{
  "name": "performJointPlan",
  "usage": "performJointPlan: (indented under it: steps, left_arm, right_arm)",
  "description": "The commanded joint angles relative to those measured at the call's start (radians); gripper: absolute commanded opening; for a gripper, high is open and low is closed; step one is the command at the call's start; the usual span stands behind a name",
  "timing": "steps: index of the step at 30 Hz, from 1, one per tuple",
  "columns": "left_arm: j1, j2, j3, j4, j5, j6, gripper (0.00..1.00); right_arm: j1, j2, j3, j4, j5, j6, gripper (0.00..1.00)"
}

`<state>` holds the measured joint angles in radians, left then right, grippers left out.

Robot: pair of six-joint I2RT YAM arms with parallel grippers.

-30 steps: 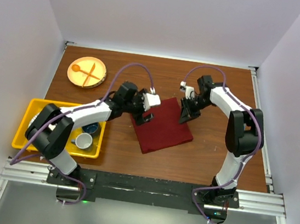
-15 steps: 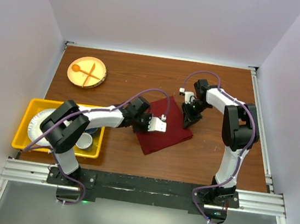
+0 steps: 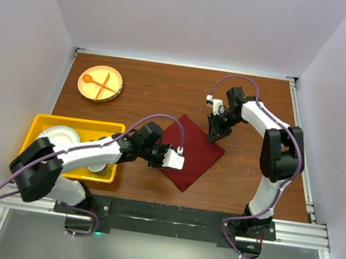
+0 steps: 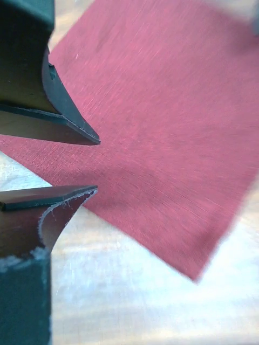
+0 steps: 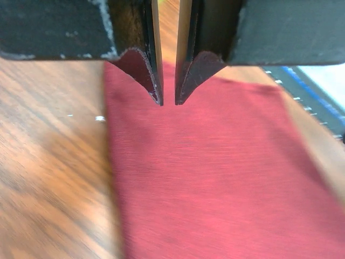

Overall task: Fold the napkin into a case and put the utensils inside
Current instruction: Fold the square-folded napkin, then pick up the top corner of the square folded napkin from the center of the board.

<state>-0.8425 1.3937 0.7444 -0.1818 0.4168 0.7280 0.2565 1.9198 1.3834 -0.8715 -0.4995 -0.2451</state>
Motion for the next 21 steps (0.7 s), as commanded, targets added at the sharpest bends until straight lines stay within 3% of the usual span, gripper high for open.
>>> performJointPlan:
  steps: [1,12,21]
  left_arm:
    - [-0.026,-0.045,-0.025,0.071,0.134,0.008,0.38]
    - [-0.243,0.019,-0.168,0.393,0.014,-0.027,0.32]
    - [-0.294,0.083,-0.174,0.439,-0.033,-0.016,0.31]
  right_arm:
    - [0.009,-0.091,-0.026,0.046,-0.154,0.018,0.2]
    - [0.043,-0.099,-0.236,0.25,-0.154,0.11,0.18]
    - [0.044,-0.081,-0.311,0.312,-0.122,0.107,0.18]
